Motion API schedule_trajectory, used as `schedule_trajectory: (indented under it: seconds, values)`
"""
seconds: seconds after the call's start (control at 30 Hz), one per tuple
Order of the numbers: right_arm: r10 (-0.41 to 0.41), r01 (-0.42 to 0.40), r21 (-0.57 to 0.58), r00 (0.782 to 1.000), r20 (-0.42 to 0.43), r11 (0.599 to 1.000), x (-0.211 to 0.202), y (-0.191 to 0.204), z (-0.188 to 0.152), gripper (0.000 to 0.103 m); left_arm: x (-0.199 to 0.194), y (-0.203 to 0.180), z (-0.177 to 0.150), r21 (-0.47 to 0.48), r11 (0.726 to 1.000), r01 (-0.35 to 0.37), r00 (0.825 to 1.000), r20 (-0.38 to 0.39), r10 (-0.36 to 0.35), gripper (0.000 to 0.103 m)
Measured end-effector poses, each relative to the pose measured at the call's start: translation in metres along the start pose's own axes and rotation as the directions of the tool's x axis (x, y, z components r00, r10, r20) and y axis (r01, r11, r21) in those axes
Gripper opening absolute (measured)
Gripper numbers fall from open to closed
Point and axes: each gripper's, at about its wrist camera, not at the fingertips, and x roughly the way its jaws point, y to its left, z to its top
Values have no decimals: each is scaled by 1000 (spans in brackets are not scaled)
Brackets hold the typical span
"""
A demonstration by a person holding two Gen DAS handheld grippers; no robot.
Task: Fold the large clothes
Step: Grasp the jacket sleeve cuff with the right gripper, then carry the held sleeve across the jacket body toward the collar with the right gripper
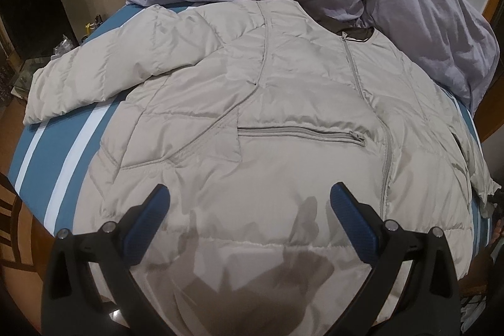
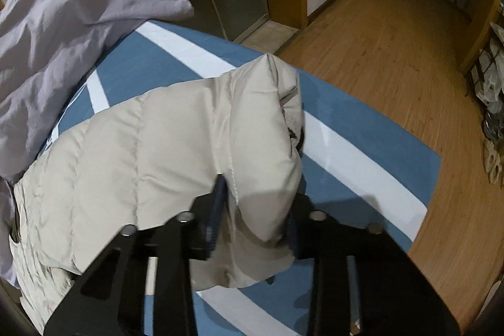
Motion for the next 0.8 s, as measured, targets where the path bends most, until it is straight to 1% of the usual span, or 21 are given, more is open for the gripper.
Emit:
schedule_trajectory:
  seconds: [0.07, 0.1, 0.2, 0.27, 0.33, 0.37, 0.47, 0.53, 0.63, 0.67, 0.7, 0.73, 0.77, 0.8]
  values:
    - [-8, 8, -7, 1000, 11, 1000, -5, 4, 1, 17, 2, 3, 2, -8, 1000, 1, 1000, -3, -1, 101]
    - [-11, 11, -7, 1000, 18, 1000, -9, 4, 0, 16, 3, 5, 2, -13, 1000, 2, 1000, -5, -2, 101]
    - [-15, 16, -20, 998, 63, 1000, -26, 15, 2, 14, 4, 11, 6, -29, 1000, 3, 1000, -5, -3, 101]
    - [3, 2, -44, 995, 98, 999, -39, 26, 4, 14, 4, 17, 10, -41, 999, 5, 1000, 1, -5, 101]
    - [53, -41, -90, 990, 128, 995, -57, 48, 7, 14, 4, 20, 13, -48, 999, 12, 1000, 8, -11, 101]
    - [71, -56, -109, 989, 134, 992, -63, 56, 8, 14, 3, 23, 16, -52, 999, 16, 1000, 16, -15, 101]
    - [142, -114, -193, 980, 138, 974, -81, 102, 6, 14, 2, 27, 23, -57, 998, 22, 999, 34, -20, 101]
    - [204, -166, -268, 972, 120, 949, -90, 144, -2, 14, 2, 30, 27, -59, 998, 23, 999, 45, -20, 101]
    - [274, -232, -359, 959, 68, 904, -94, 199, -21, 14, 0, 37, 33, -71, 997, 18, 998, 63, -14, 101]
    - [295, -255, -393, 954, 45, 884, -95, 219, -30, 14, -1, 40, 35, -78, 997, 19, 998, 69, -14, 101]
    - [316, -278, -439, 949, 13, 854, -96, 245, -44, 14, -1, 42, 35, -83, 996, 18, 997, 73, -12, 101]
    - [324, -290, -470, 946, -11, 834, -95, 263, -54, 14, -2, 45, 36, -91, 996, 16, 997, 78, -9, 101]
    - [330, -305, -510, 943, -44, 804, -92, 287, -70, 14, -3, 50, 37, -103, 995, 12, 997, 82, -4, 101]
    - [333, -314, -533, 941, -65, 786, -90, 301, -80, 14, -3, 53, 37, -113, 994, 9, 996, 84, 0, 101]
